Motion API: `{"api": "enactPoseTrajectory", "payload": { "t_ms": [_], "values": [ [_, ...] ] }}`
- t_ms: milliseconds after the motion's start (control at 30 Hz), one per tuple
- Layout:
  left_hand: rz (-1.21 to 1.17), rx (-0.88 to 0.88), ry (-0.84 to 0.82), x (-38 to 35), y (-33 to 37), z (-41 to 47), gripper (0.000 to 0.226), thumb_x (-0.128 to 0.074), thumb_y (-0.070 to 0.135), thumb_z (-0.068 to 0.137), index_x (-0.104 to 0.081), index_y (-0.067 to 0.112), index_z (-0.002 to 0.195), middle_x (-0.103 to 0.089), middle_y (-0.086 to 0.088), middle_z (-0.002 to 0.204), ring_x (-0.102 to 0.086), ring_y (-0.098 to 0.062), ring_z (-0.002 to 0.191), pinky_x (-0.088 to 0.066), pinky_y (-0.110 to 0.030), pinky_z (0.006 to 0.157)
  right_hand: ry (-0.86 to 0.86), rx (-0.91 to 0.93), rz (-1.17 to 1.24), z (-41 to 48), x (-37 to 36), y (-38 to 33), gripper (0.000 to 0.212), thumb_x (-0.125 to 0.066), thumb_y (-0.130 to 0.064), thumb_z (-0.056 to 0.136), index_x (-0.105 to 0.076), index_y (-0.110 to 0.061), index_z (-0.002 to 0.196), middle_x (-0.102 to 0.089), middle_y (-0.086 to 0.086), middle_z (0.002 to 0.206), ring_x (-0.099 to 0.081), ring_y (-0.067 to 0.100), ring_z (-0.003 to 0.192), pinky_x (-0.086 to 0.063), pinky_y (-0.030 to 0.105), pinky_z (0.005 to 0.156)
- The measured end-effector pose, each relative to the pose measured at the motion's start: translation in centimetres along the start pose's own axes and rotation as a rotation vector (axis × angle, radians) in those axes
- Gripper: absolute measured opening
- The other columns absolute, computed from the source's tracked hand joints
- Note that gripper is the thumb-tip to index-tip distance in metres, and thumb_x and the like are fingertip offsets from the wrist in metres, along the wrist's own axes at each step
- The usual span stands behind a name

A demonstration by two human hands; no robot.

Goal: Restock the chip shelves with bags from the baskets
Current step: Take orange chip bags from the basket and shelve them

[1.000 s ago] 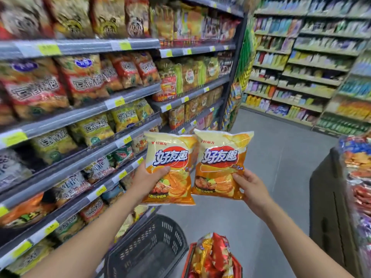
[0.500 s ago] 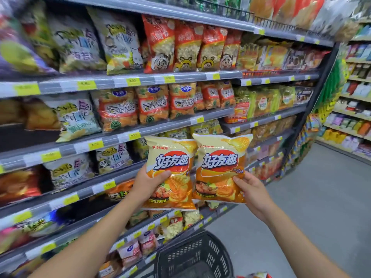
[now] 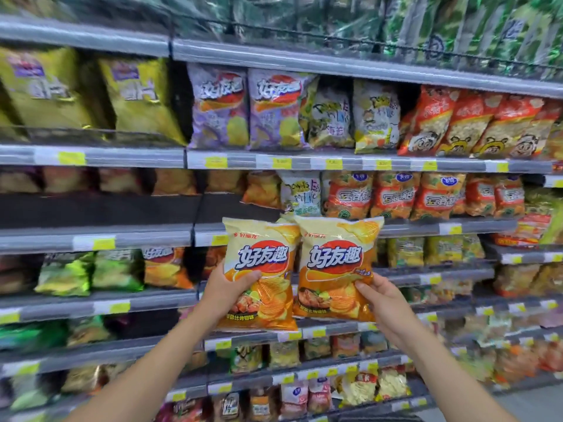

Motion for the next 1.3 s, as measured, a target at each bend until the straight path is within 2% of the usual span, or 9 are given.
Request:
{"api": "enactPoseTrajectory", "payload": {
  "t_ms": [100,233,333,433,600,800,967,1200,1300],
  "values": [
    [0.011,-0.020,0.041,5.6,0.1,-0.5,0.038,-0.083,0.031,0.086,-0.061,0.037,0.116,-0.075,0.007,0.111,-0.071,-0.014,0.104,-0.058,-0.032,0.086,-0.044,0.002,0.001,0.8,-5.8,-0.2,0.026,-0.054,-0.002,0.101,-0.064,-0.008,0.125,-0.076,0.012,0.115,-0.075,0.022,0.099,-0.063,0.032,0.079],
    [-0.011,-0.025,0.115,12.0,0.0,-1.2,0.032,-0.082,0.027,0.088,-0.060,0.036,0.109,-0.074,0.005,0.103,-0.069,-0.012,0.088,-0.052,-0.022,0.067,-0.093,-0.002,-0.041,1.0,-12.3,-0.7,0.024,-0.053,-0.002,0.103,-0.064,-0.011,0.122,-0.077,0.009,0.113,-0.075,0.021,0.099,-0.060,0.032,0.080],
    [-0.014,-0.022,0.146,15.5,-0.3,-1.5,0.036,-0.084,0.028,0.086,-0.063,0.034,0.115,-0.076,0.006,0.109,-0.071,-0.015,0.102,-0.053,-0.025,0.076,-0.127,-0.003,-0.077,1.0,-15.9,-1.1,0.024,-0.051,-0.006,0.104,-0.064,-0.013,0.123,-0.077,0.008,0.113,-0.074,0.023,0.103,-0.057,0.037,0.086],
    [-0.005,-0.019,0.163,17.7,-0.3,-1.5,0.035,-0.084,0.031,0.086,-0.062,0.035,0.114,-0.075,0.008,0.108,-0.070,-0.012,0.102,-0.052,-0.023,0.075,-0.151,-0.014,-0.089,1.3,-18.5,-1.1,0.023,-0.051,-0.008,0.105,-0.064,-0.014,0.123,-0.078,0.006,0.110,-0.075,0.020,0.099,-0.058,0.033,0.080],
    [-0.012,-0.023,0.187,19.4,-0.7,-0.2,0.033,-0.082,0.030,0.087,-0.059,0.037,0.111,-0.074,0.009,0.106,-0.069,-0.006,0.089,-0.052,-0.020,0.069,-0.136,-0.023,-0.094,3.3,-21.0,-0.7,0.023,-0.051,-0.007,0.105,-0.065,-0.013,0.123,-0.079,0.005,0.107,-0.077,0.020,0.094,-0.060,0.027,0.069],
    [0.009,0.015,0.206,21.0,-1.7,4.0,0.042,-0.086,0.041,0.081,-0.062,0.033,0.115,-0.079,0.003,0.105,-0.076,-0.022,0.100,-0.060,-0.048,0.092,-0.135,-0.081,-0.107,8.5,-22.4,0.0,0.020,-0.054,-0.011,0.105,-0.068,-0.012,0.119,-0.079,0.006,0.103,-0.077,0.020,0.088,-0.058,0.029,0.069],
    [0.058,0.023,0.283,22.1,-0.7,8.5,0.034,-0.082,0.043,0.085,-0.061,0.034,0.110,-0.076,0.005,0.095,-0.071,-0.017,0.087,-0.056,-0.032,0.072,-0.160,-0.148,-0.081,14.7,-23.0,-0.3,0.019,-0.054,-0.011,0.105,-0.068,-0.010,0.117,-0.079,0.011,0.101,-0.078,0.022,0.084,-0.062,0.036,0.065],
    [0.056,0.036,0.270,22.4,0.3,13.4,0.042,-0.082,0.051,0.084,-0.067,0.035,0.120,-0.080,0.004,0.104,-0.075,-0.028,0.093,-0.061,-0.044,0.080,-0.183,-0.124,-0.146,21.4,-24.5,-2.4,0.017,-0.055,-0.010,0.105,-0.071,-0.007,0.110,-0.079,0.012,0.098,-0.075,0.022,0.078,-0.059,0.033,0.061],
    [-0.047,0.041,0.234,21.3,0.8,14.5,0.030,-0.081,0.031,0.090,-0.070,0.025,0.117,-0.081,-0.001,0.103,-0.078,-0.024,0.092,-0.062,-0.041,0.084,-0.192,-0.085,-0.198,23.2,-25.4,-3.4,0.018,-0.052,-0.011,0.106,-0.068,-0.008,0.114,-0.079,0.012,0.101,-0.076,0.029,0.088,-0.062,0.039,0.070]
  ]
}}
Point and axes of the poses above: each hand's wrist, its own z-axis towards the middle knuckle, its own x-axis out of the back of the hand, y = z × x, the point moved 10 cm from there along z, towards the middle knuckle
